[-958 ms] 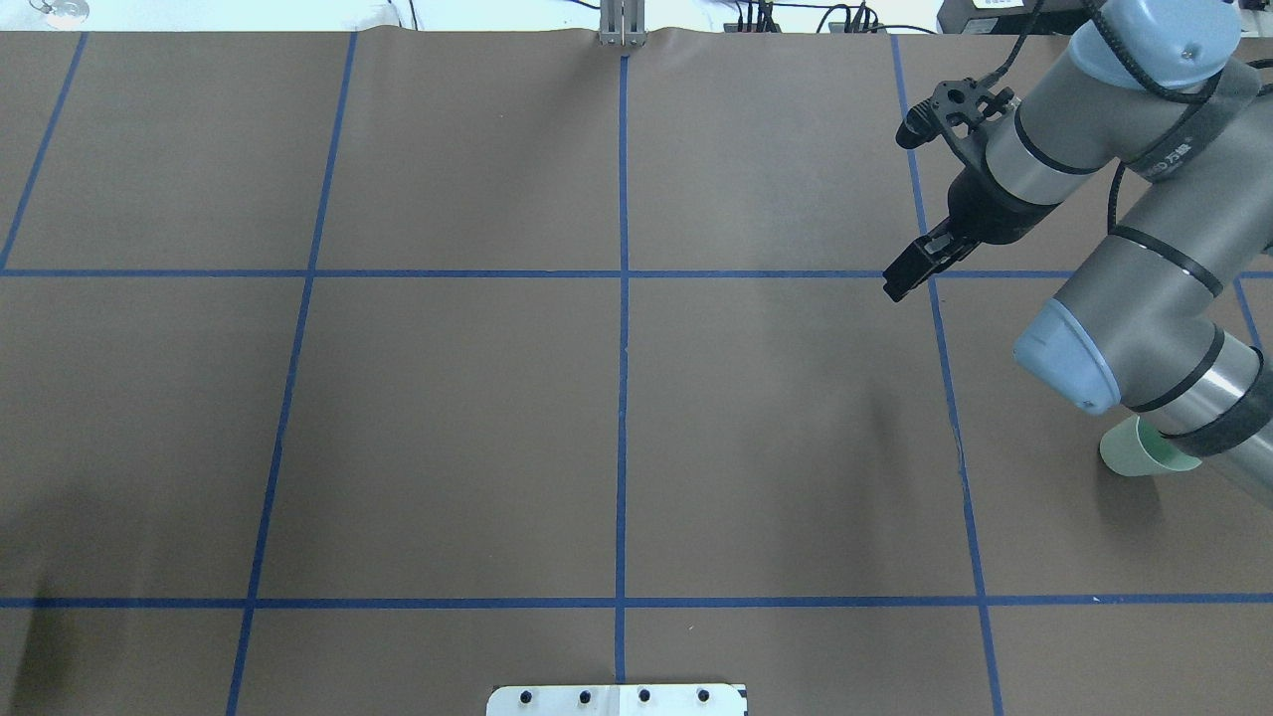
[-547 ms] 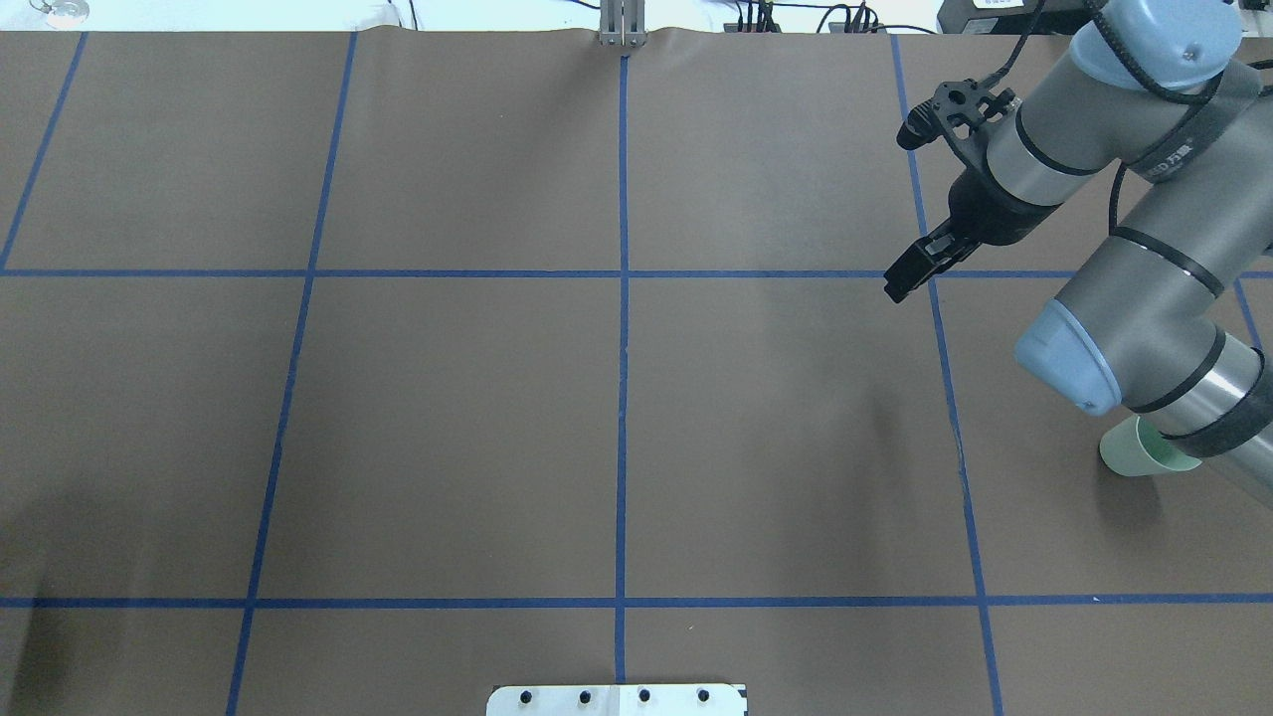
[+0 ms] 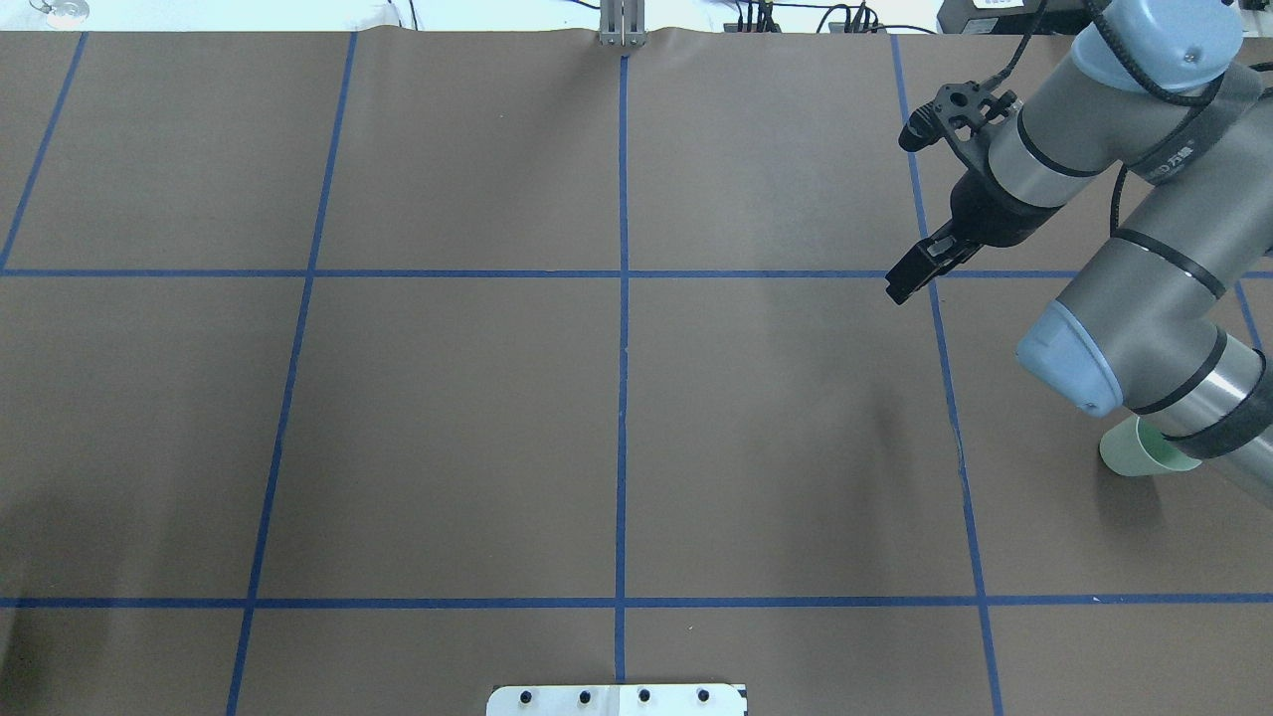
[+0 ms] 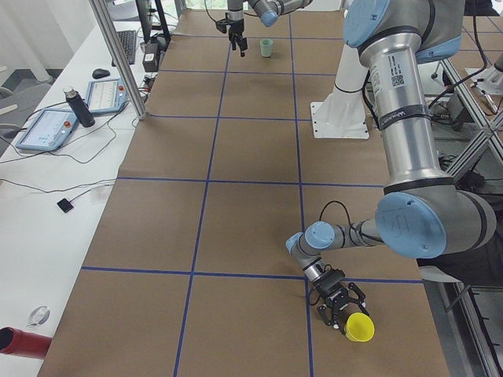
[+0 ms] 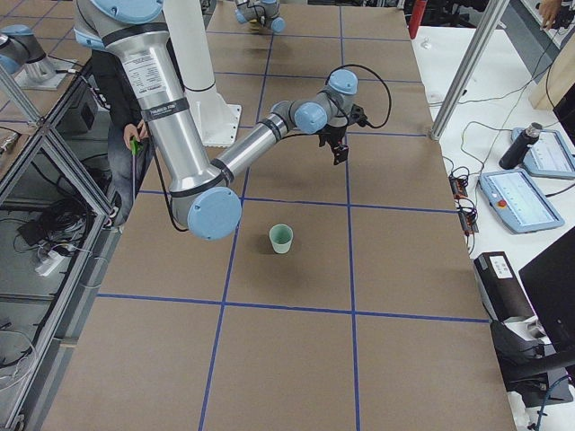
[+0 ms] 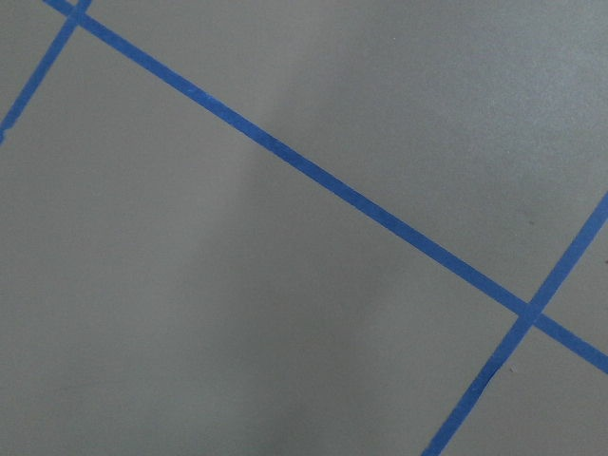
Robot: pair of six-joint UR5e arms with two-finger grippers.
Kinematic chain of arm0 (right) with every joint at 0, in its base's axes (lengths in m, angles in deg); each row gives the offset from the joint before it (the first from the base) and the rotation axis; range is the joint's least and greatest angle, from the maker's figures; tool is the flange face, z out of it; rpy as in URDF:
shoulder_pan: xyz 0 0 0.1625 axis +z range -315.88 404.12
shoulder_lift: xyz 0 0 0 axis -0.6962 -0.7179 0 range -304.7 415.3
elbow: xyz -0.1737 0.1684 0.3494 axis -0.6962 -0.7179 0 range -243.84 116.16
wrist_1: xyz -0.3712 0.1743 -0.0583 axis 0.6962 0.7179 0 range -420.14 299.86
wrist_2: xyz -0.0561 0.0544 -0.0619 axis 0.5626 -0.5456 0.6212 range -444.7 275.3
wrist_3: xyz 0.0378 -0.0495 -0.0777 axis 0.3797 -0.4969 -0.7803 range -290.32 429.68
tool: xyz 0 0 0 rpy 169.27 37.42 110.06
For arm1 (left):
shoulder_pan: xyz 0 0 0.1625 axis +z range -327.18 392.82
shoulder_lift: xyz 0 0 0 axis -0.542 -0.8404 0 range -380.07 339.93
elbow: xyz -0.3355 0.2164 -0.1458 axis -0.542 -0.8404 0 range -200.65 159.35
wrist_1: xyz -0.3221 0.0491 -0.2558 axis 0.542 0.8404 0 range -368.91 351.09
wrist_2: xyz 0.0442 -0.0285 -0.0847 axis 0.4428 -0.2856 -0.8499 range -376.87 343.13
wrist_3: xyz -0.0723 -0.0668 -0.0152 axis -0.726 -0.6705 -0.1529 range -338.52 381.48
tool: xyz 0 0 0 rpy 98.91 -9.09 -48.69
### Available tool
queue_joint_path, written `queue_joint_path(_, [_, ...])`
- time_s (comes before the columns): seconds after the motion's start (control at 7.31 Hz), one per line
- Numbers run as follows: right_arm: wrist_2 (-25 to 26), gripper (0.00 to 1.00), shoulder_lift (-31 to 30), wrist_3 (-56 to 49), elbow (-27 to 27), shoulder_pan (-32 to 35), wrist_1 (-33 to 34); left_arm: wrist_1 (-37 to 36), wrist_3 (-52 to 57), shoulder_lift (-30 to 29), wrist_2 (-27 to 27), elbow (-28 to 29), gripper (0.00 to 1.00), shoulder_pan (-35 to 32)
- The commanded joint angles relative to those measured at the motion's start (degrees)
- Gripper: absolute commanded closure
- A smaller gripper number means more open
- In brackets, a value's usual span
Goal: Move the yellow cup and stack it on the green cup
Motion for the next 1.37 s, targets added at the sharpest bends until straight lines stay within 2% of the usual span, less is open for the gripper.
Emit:
queue_joint_path(0.0, [0.0,0.01,0.1,0.0,0.0,0.0,0.0,-0.1,0.1,0.2,-0.5,1.3,0.0,0.1])
queue_joint_path(0.96, [0.0,0.01,0.1,0.0,-0.1,-0.2,0.0,0.4,0.1,0.1,-1.2,2.4,0.0,0.5])
queue_joint_path(1.23, [0.0,0.01,0.1,0.0,0.0,-0.2,0.0,0.4,0.0,0.1,-1.2,2.4,0.1,0.6])
